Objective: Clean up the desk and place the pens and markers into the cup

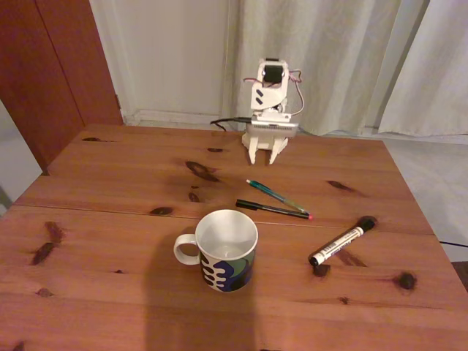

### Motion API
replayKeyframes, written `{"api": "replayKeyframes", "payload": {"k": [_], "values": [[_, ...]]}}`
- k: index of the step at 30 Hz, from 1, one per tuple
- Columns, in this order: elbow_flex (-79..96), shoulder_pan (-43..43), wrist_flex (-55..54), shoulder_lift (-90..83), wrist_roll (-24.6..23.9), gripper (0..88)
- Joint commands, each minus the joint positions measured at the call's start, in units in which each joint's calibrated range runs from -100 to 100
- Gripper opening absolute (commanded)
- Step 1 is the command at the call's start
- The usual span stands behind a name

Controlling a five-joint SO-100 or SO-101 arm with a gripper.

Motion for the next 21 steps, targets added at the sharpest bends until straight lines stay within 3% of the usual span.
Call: {"api": "replayKeyframes", "payload": {"k": [1, 11, 16, 21], "values": [[-11.2, -0.3, -6.6, 12.4, -3.7, 16.6], [-38.8, -3.6, -18.9, 44.9, -11.8, 16.6], [-48.0, -8.3, -18.2, 53.2, -13.6, 16.6], [-53.7, -15.1, -18.0, 56.6, -20.1, 16.6]]}}
